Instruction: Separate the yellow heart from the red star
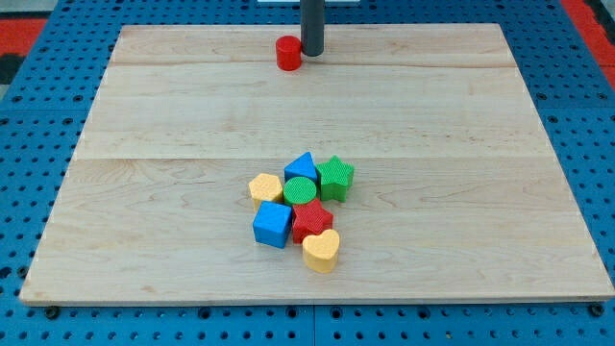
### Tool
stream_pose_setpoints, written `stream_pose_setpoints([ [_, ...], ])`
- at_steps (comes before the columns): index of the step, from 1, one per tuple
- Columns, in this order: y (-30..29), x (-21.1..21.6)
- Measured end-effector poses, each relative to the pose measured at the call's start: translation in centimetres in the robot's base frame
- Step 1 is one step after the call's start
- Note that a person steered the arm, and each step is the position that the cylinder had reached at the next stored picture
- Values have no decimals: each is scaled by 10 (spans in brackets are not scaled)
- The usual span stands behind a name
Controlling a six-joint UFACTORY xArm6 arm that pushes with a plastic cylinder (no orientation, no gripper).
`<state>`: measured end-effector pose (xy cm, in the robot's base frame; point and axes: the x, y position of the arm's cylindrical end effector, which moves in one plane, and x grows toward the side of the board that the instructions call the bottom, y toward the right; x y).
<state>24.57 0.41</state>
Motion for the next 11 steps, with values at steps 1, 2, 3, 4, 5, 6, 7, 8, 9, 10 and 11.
stream_pose_setpoints([
  [1, 0, 0],
  [2, 6, 26],
  [3, 43, 30],
  [4, 69, 118],
  [5, 126, 194],
  [6, 132, 308],
  [7, 71, 333],
  [8, -3, 337],
  [9, -36, 338],
  [10, -71, 335],
  [11, -79, 345],
])
